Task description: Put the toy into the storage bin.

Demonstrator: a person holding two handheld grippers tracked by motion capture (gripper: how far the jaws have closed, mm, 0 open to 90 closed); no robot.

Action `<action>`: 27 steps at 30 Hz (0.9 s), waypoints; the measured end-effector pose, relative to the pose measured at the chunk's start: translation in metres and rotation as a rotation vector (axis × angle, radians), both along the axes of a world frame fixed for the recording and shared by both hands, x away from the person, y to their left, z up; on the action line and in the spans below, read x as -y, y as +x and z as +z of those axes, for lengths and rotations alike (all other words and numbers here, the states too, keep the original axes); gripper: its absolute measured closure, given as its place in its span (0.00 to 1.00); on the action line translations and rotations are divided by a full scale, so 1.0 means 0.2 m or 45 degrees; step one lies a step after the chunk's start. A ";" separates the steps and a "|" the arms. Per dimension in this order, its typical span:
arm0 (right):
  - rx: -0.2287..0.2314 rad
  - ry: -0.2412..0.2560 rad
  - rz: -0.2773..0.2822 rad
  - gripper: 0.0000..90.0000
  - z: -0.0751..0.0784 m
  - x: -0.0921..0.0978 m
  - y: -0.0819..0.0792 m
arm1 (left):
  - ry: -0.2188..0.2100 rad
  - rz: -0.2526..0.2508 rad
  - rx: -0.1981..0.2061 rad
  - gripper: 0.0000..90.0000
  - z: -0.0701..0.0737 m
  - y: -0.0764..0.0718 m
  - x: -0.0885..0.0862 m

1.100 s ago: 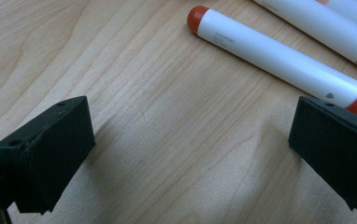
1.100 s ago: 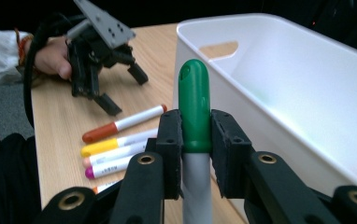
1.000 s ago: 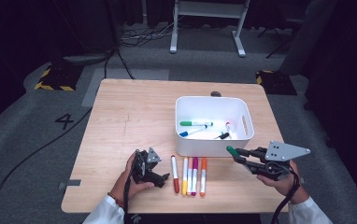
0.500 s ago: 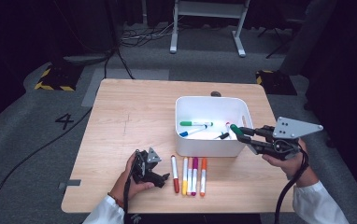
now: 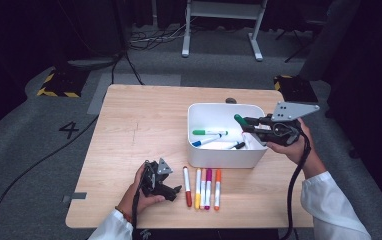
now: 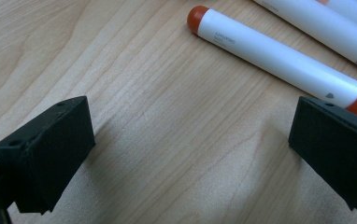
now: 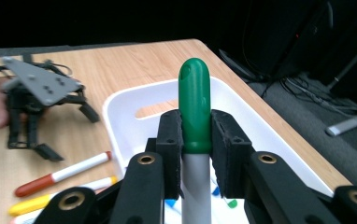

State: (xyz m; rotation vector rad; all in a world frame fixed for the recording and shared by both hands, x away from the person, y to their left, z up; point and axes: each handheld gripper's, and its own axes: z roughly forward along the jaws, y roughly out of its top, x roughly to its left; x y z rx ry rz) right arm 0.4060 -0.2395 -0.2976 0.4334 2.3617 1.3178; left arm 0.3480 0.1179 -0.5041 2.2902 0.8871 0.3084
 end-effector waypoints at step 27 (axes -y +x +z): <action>-0.295 -0.418 0.021 0.82 -0.33 -0.15 0.17 | -0.006 -0.002 -0.011 0.00 0.00 0.00 0.00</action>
